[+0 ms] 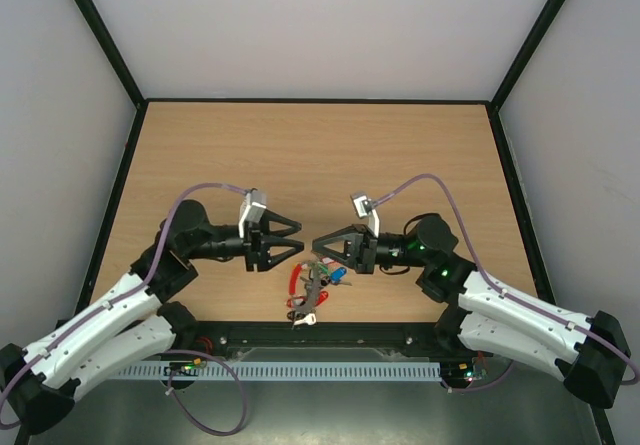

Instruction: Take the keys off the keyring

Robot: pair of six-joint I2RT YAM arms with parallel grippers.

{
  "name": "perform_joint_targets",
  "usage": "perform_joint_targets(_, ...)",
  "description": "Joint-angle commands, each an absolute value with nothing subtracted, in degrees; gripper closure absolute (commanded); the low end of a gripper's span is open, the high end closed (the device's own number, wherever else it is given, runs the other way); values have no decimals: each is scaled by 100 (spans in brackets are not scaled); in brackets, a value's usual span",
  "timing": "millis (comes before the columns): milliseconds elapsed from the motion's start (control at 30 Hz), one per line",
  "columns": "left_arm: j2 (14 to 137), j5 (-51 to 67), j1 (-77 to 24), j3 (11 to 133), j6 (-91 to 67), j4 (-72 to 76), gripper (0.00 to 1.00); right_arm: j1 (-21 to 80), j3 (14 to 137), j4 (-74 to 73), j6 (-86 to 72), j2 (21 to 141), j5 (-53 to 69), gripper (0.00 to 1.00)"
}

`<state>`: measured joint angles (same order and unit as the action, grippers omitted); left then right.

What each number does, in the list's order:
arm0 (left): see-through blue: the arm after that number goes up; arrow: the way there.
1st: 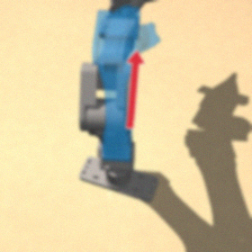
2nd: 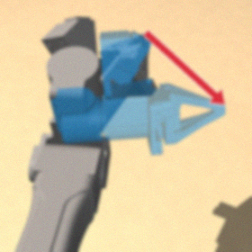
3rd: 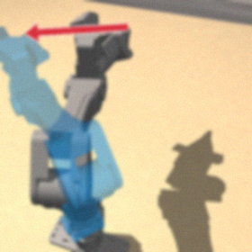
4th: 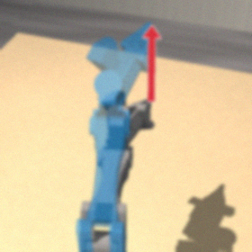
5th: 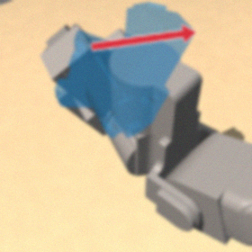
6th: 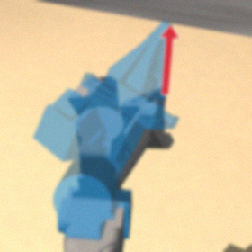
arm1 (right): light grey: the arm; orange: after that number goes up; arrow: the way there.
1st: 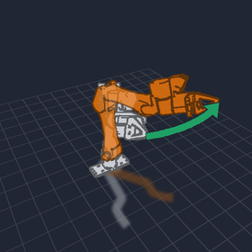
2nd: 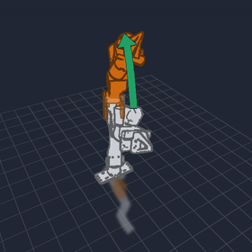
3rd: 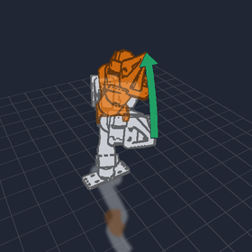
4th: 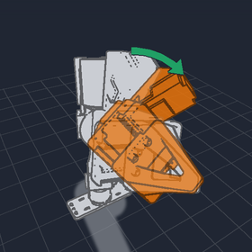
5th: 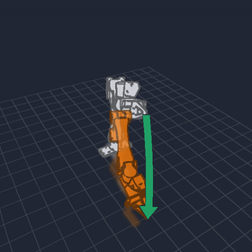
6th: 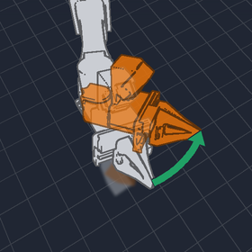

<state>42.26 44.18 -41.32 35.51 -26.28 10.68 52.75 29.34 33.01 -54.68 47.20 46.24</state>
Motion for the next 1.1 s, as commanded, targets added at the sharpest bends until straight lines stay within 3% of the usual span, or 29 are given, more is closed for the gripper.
perform_joint_targets(0, 4105, 3569, -4104, 3427, -2182, 273, 35, 5239, 2950, 2412, -4869, 4761, 4203, 98)
perform_joint_targets(200, 4560, 2005, -4148, 2997, -3061, -415, 29, 5241, 2704, 776, -4039, 4918, 2927, 97)
perform_joint_targets(467, 4878, 1131, -3981, 2225, -4115, -484, 32, 5239, 2358, 630, -3706, 5576, 2067, 64)
perform_joint_targets(567, 4772, 1310, -3532, 1845, -4142, -158, 33, 5285, 2358, 997, -3194, 6207, 2164, 60)
perform_joint_targets(767, 4816, 2233, -2834, 1170, -4486, 952, 34, 5302, 2745, 1705, -2358, 7873, 2254, 61)
perform_joint_targets(1067, 4526, 2179, -2777, 1120, -4326, 778, 37, 5315, 3399, 2007, -1688, 9231, 2483, 65)
